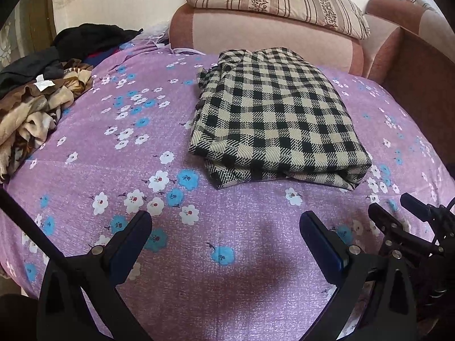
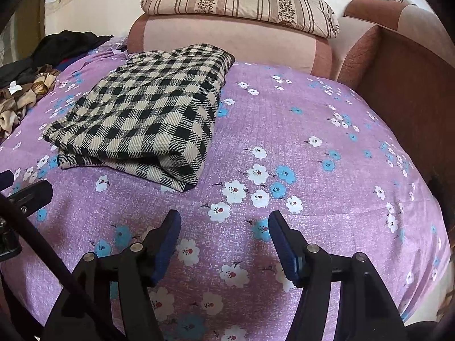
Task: Fold large clothes
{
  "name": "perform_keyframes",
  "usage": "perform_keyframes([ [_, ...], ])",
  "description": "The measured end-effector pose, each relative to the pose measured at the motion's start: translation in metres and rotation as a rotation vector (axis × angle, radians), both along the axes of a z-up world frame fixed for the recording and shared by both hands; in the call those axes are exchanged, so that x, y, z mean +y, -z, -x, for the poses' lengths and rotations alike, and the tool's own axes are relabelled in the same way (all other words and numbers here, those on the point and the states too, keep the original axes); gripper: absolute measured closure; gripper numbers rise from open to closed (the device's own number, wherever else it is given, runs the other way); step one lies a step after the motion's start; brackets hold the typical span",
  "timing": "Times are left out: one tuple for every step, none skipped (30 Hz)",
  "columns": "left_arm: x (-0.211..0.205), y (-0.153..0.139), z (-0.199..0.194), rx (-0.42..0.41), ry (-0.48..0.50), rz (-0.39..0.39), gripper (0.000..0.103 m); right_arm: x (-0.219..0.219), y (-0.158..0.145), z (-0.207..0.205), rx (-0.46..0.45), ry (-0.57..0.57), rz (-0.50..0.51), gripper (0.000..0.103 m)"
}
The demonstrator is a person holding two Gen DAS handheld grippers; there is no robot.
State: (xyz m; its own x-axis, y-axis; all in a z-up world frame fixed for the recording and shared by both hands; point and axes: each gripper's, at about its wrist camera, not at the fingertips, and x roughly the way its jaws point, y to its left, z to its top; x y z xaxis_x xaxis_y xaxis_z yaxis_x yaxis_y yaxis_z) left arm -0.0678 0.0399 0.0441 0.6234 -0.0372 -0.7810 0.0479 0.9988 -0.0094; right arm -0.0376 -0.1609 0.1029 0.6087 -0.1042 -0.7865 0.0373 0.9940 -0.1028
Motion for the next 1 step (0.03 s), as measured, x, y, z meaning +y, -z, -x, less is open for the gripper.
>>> perform_keyframes([
  [-0.0001,-0.0003,0.0002,-0.003,-0.001,-0.005,0.000,0.0005,0.0001,0.0001,0.002,-0.002,-0.002,0.034],
])
